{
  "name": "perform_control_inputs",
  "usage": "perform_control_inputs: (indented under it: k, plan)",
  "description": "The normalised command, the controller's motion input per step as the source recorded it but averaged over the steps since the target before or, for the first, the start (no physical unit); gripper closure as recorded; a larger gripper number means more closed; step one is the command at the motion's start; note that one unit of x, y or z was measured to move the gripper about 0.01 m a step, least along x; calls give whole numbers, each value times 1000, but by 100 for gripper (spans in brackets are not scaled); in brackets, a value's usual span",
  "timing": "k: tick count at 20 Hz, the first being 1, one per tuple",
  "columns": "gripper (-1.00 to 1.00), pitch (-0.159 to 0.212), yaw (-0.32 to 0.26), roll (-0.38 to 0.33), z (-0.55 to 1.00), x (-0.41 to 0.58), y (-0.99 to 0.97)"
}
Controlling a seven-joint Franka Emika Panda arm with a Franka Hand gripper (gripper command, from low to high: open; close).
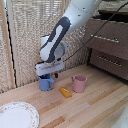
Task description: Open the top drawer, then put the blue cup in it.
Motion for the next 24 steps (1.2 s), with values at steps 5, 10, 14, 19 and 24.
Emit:
perform_control_inputs:
  k: [5, 10, 14, 19, 24]
  plan:
    - [100, 6, 34, 0, -50, 0, 3]
    - [100, -2, 2, 0, 0, -2, 2]
    - [100, -41, 1, 0, 7, -81, 24]
    - [100, -89, 6, 1, 129, -280, 94]
    - [100, -103, -159, 68, 599, -347, 72]
